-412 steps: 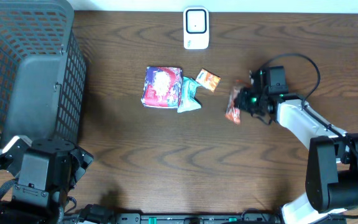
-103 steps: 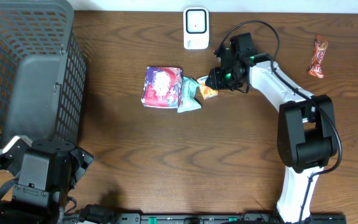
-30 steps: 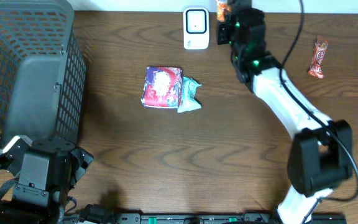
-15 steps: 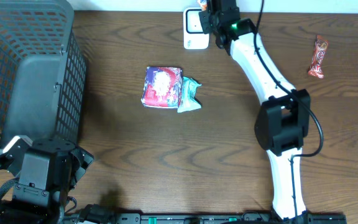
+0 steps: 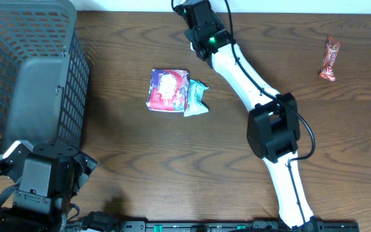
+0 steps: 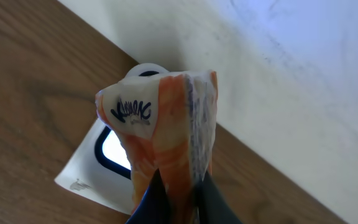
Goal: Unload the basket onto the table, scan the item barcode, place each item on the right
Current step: 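Hold the Kleenex pack up in front of the white scanner, then carry the Kleenex pack right and release it beside the snack bar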
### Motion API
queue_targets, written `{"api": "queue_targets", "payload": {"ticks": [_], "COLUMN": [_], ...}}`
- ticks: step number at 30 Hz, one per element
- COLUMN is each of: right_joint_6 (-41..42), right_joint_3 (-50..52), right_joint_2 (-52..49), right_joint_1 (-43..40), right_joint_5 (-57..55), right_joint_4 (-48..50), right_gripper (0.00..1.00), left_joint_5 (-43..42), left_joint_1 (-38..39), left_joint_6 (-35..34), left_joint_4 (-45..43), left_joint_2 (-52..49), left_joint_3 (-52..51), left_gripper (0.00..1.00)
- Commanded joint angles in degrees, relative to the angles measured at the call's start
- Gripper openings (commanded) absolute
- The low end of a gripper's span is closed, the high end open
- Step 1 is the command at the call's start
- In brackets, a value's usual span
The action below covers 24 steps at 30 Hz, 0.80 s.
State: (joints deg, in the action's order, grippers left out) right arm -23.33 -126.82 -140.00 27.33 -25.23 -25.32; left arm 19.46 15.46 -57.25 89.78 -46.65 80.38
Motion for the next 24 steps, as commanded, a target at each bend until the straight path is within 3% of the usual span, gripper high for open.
{"api": "queue_targets", "payload": {"ticks": [1,8,13,16,24], "right_joint_6": [-1.27,1.88,-4.85,-4.76,10.34], "right_joint_3": [-1.51,-1.51,-0.79,-0.5,-0.5], "right_joint_2": [0.15,0.15,0.15,0.15,0.15], "right_joint_1": [-0.7,-2.54,-2.47,-2.29,-6.91], "right_joint_5": [-2.95,-2.71,-2.84,-3.15,-14.27], "right_joint_4": [-0.22,-1.77,-2.23,-2.38,-2.45], "right_gripper": [0.01,0.01,0.01,0.01,0.01], "left_joint_5": [0.76,0.76,0.76,0.74,0.74], "left_joint_1": [-0.09,-0.09,-0.09,-0.09,-0.09], "left_joint_6": [-0.92,-0.92,-0.92,-0.92,-0.92], "left_joint_4": [0.17,0.17,0.17,0.17,0.17], "left_joint_2": [-0.07,-0.07,-0.07,-0.07,-0.07], "left_joint_3": [0.02,0.02,0.02,0.02,0.02], "left_gripper": [0.98,0.98,0.98,0.98,0.98]}}
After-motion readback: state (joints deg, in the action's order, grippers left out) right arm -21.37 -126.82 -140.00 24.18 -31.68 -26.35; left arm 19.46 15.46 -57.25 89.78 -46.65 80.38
